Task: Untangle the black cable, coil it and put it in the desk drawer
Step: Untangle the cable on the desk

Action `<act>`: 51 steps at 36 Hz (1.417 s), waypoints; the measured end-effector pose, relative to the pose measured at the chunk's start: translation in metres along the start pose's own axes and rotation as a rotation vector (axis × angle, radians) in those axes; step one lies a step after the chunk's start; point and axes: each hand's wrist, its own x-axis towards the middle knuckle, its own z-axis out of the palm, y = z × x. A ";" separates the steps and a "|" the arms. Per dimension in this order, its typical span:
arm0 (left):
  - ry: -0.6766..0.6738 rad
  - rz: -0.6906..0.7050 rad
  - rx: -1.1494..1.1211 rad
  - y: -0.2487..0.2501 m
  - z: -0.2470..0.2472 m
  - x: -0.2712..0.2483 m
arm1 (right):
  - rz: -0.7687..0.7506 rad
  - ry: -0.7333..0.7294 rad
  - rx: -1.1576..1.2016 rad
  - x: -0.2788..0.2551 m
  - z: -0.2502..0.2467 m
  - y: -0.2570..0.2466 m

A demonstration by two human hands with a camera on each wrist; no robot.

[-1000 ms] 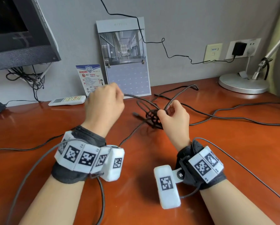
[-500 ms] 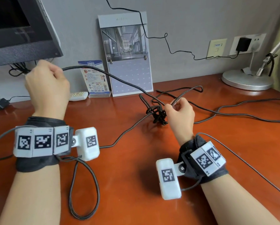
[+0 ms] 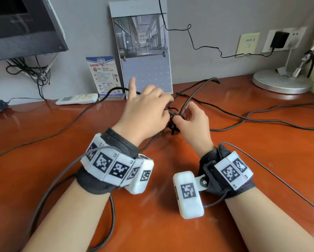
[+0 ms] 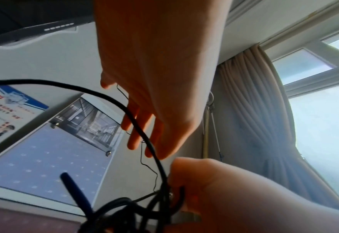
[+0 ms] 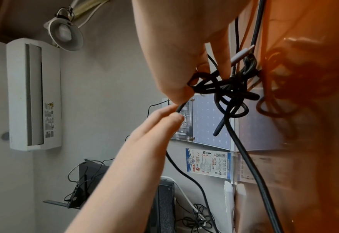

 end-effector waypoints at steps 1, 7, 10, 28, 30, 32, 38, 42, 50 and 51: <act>-0.077 -0.020 0.000 0.001 0.003 0.000 | 0.004 0.001 -0.003 0.000 0.000 0.000; -0.167 -0.034 -0.024 -0.011 0.007 0.001 | 0.059 0.036 -0.018 -0.001 -0.002 -0.001; -0.074 -0.078 -0.064 -0.019 0.001 0.003 | 0.102 0.091 -0.021 0.001 -0.003 0.000; -0.188 -0.281 -0.373 -0.027 -0.003 0.003 | 0.270 0.259 0.116 0.012 0.005 0.007; -0.234 -0.266 -0.408 -0.023 0.001 0.002 | 0.327 0.272 0.140 0.015 0.006 0.013; -0.257 -0.251 -0.413 -0.022 0.005 0.003 | 0.384 0.281 0.170 0.017 0.007 0.018; -0.218 -0.190 -0.302 -0.015 0.008 0.003 | 0.400 0.238 0.226 0.017 0.004 0.023; -0.215 -0.121 -0.249 -0.011 0.007 0.001 | 0.523 0.206 0.325 0.018 0.004 0.028; -0.190 0.027 -0.126 -0.007 0.004 0.000 | 0.640 0.332 0.402 0.024 -0.008 0.039; -0.174 0.027 -0.107 -0.008 0.003 0.000 | 0.625 0.305 0.402 0.024 -0.008 0.041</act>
